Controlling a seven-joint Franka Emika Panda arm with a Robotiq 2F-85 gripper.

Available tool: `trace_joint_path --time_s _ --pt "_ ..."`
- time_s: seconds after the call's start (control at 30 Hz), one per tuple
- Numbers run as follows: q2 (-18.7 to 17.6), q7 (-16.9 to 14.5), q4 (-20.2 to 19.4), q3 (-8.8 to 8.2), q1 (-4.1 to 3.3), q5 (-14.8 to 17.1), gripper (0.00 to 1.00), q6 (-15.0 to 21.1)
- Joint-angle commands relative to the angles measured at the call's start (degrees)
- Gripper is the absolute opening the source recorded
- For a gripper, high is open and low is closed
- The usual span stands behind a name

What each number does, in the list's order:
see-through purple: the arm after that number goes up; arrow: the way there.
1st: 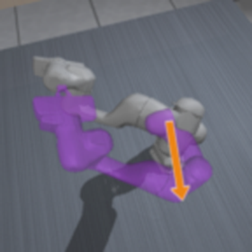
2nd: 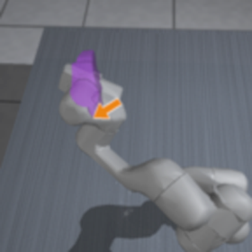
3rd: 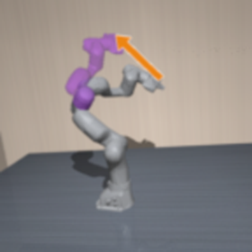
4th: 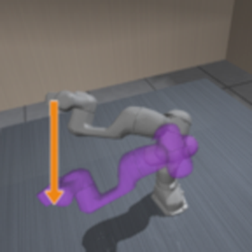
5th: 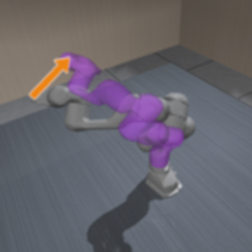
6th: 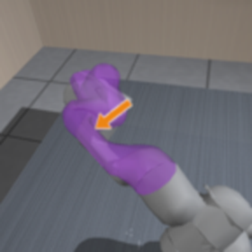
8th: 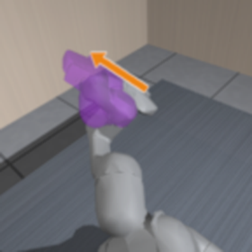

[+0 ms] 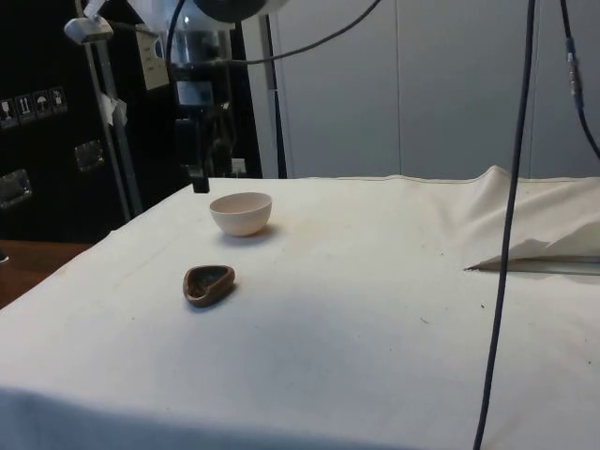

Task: Pour the coffee beans from the cup into the bowl.

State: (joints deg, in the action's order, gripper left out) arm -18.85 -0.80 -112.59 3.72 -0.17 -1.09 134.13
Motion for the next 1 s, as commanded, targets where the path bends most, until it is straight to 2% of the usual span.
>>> trace_joint_path --time_s 0.0,0.17,0.2,0.23,0.4,0.47,0.5,0.63,0.77,0.8,0.97 --pt "-0.6 -1.2 0.3 0.34 0.46 1.6 1.0 0.6" --pt "-2.1 -2.9 0.4 0.06 0.4 4.0 1.0 2.3" --pt "-1.7 -2.4 0.3 -0.29 0.11 3.2 1.0 1.5" --pt "-2.4 -3.1 0.4 0.06 0.4 4.2 1.0 2.8" --pt "-4.1 -3.7 0.3 0.06 0.4 5.2 1.0 5.3" --pt "-4.7 -3.6 0.2 0.06 0.34 5.0 1.0 6.3" --pt "-4.5 -3.2 0.3 -0.29 0.11 4.4 1.0 5.4" --pt "-6.2 -3.4 0.0 -0.06 0.23 4.8 1.0 8.5" --pt "-7.7 -3.4 0.2 0.0 0.29 4.9 1.0 10.1" --pt "-7.4 -3.2 0.0 -0.29 0.06 4.4 1.0 9.7" --pt "-10.1 -3.7 0.4 0.34 0.52 5.2 1.0 12.5"
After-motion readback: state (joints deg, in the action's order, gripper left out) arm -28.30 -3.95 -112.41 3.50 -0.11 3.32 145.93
